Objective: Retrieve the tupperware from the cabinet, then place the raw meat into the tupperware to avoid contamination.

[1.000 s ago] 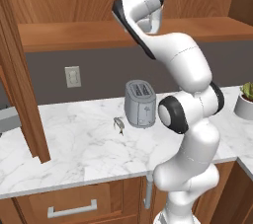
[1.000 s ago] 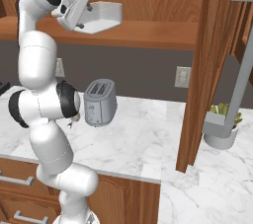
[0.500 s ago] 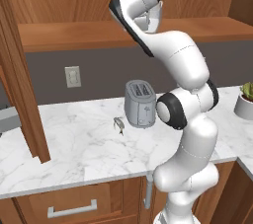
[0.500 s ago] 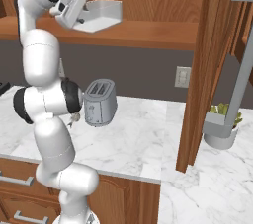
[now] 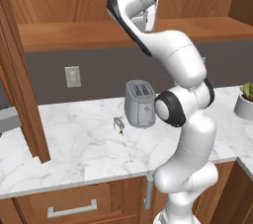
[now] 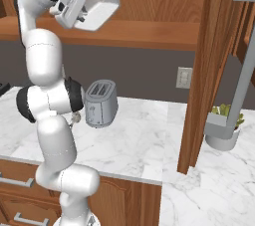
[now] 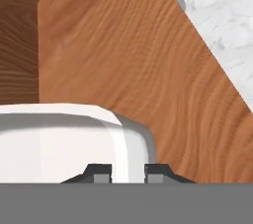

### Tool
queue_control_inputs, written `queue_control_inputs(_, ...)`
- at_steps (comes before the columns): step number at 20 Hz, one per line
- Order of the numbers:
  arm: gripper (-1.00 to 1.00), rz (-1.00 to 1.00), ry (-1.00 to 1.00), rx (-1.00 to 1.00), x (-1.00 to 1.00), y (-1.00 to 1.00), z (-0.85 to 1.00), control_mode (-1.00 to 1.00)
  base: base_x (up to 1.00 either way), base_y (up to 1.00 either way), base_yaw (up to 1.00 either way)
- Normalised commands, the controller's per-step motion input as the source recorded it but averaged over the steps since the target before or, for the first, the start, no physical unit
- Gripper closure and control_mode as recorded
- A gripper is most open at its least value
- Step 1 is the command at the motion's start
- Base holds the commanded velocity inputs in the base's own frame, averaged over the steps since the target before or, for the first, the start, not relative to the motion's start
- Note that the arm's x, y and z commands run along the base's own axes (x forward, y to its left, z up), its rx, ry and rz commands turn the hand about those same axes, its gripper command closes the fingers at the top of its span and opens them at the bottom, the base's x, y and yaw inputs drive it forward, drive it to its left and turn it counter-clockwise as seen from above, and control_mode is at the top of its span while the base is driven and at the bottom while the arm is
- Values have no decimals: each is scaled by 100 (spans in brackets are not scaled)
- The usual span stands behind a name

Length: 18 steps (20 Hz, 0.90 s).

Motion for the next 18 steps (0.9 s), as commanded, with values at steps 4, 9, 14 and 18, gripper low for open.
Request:
queue_control_inputs(4, 100, -5, -1, 0, 0, 1, 0, -100, 0, 0, 0)
queue_control_inputs(9, 100, -7, -4, 0, -14, 2, 0, -100, 0, 0, 0)
queue_control_inputs(14, 100, -4, -1, 0, -12, 6, 0, -100, 0, 0, 0)
queue_control_inputs(18, 100, -5, -2, 0, -33, 10, 0, -100, 0, 0, 0)
